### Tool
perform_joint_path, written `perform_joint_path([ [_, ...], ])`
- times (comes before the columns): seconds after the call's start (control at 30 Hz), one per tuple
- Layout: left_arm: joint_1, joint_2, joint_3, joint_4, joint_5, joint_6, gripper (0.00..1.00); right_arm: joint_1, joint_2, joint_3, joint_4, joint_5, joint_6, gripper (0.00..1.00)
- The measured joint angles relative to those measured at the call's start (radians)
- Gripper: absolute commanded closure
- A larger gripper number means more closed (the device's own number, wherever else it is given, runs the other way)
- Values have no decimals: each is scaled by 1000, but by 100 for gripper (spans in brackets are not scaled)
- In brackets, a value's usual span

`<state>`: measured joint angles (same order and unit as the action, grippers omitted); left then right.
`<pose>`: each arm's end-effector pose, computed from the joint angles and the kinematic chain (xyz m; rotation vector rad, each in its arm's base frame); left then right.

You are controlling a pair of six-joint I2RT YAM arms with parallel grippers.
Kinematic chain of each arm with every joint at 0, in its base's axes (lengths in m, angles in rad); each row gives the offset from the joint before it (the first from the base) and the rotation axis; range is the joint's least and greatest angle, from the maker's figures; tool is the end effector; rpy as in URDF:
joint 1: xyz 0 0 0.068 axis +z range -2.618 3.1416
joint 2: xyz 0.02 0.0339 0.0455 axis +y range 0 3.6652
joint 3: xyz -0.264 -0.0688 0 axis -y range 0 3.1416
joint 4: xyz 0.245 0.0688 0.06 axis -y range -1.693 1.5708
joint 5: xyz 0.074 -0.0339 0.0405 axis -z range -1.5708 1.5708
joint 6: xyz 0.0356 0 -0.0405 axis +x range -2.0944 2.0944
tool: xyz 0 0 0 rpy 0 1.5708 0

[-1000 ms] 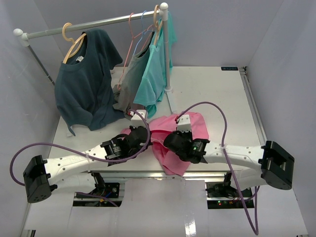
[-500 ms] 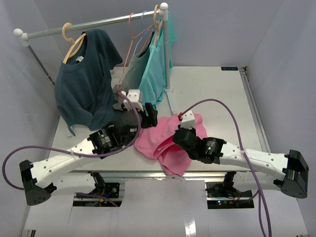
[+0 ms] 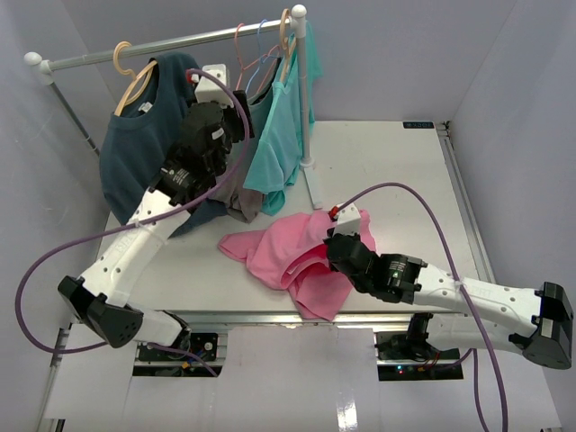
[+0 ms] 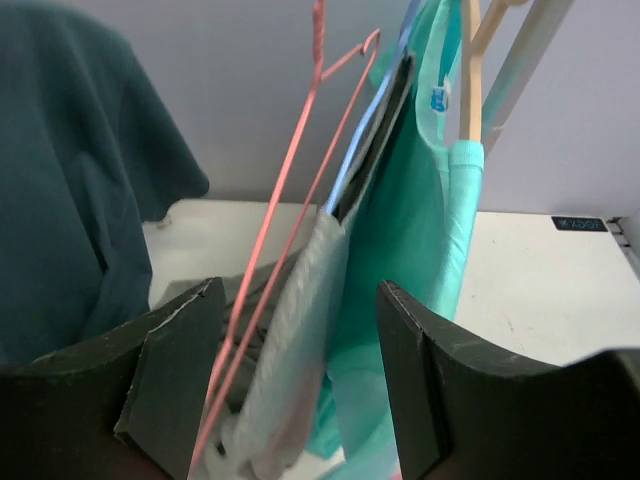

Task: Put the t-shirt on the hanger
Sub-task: Pick up the hanger from the clothesline.

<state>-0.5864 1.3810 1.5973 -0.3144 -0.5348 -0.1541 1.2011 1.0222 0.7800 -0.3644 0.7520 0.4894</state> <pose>0.2605 -0.1513 0.4737 -0.0451 1.6558 -0.1167 0.1010 0.1933 0.2812 -0.3045 1.9861 0.2549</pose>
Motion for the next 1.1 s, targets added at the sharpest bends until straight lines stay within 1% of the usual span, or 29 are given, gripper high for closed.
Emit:
perform_joint_path([
  [0.1, 64, 46, 71, -13, 98, 46, 29, 0, -23, -19, 8, -9, -9, 92],
  [0.2, 133, 93, 125, -28, 162, 61, 32, 0, -56, -34, 12, -13, -17, 92],
  [0.33, 208, 142, 150, -37, 244, 69, 35, 0, -82, -45, 20, -16, -26, 92],
  [0.4, 228, 157, 150, -41, 286, 78, 36, 0, -83, -45, 24, -19, -27, 92],
  [0.53, 235, 170, 150, -46, 381, 99, 36, 0, -83, -45, 25, -21, -28, 92],
  [0.63, 234, 171, 150, -44, 424, 112, 37, 0, -83, -45, 26, -22, -28, 92],
  [0.73, 235, 172, 149, -44, 446, 120, 39, 0, -83, -45, 26, -22, -28, 92],
  [0.9, 235, 183, 133, -31, 444, 127, 41, 0, -84, -51, 30, -22, -29, 92],
  [1.07, 237, 210, 125, -28, 437, 137, 49, 0, -92, -58, 31, -22, -29, 92],
  [1.1, 237, 215, 125, -26, 437, 139, 55, 0, -93, -58, 30, -22, -29, 92],
])
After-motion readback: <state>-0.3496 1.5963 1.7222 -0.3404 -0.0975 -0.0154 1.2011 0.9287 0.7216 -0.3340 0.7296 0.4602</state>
